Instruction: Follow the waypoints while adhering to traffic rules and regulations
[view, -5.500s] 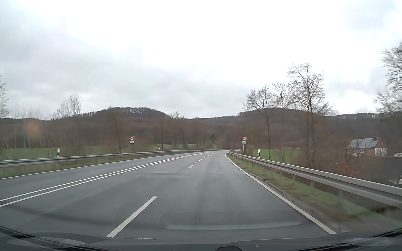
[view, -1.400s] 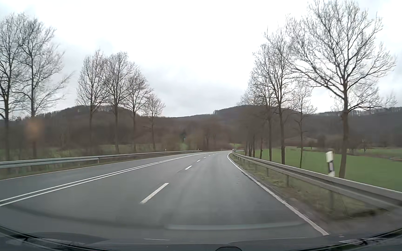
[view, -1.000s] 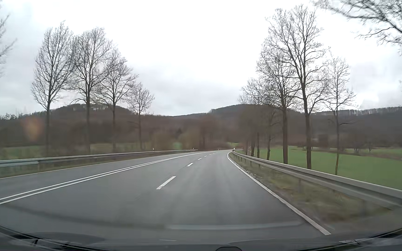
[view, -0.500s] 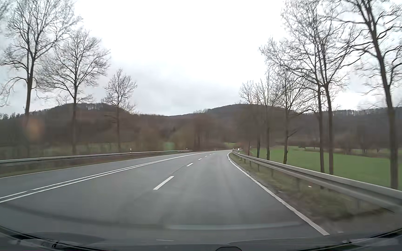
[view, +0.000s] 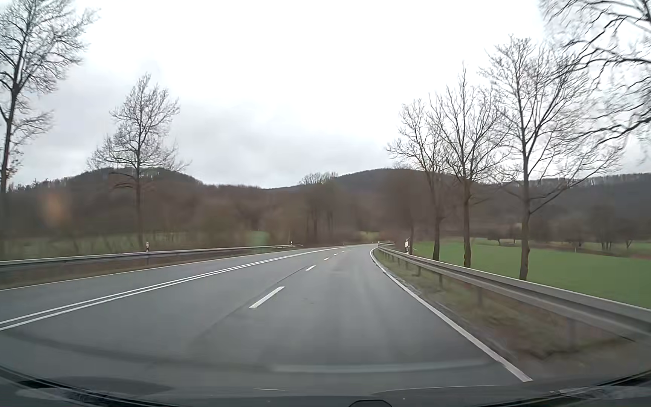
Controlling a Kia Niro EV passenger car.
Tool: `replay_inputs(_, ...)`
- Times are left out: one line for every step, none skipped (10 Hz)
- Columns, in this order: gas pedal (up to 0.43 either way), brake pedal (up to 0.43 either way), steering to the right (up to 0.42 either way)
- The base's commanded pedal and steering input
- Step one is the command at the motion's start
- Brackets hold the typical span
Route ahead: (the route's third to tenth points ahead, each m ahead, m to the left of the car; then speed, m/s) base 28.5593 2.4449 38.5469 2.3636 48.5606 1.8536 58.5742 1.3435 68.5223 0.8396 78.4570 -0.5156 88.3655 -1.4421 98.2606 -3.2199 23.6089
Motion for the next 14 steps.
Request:
replay_inputs(0.240, 0.000, 0.005)
replay_inputs(0.240, 0.000, 0.007)
replay_inputs(0.228, 0.000, 0.008)
replay_inputs(0.209, 0.000, 0.008)
replay_inputs(0.189, 0.000, 0.008)
replay_inputs(0.189, 0.000, 0.008)
replay_inputs(0.177, 0.000, 0.008)
replay_inputs(0.177, 0.000, 0.009)
replay_inputs(0.177, 0.000, 0.008)
replay_inputs(0.177, 0.000, 0.008)
replay_inputs(0.177, 0.000, 0.008)
replay_inputs(0.177, 0.000, 0.007)
replay_inputs(0.177, 0.000, 0.007)
replay_inputs(0.177, 0.000, 0.007)
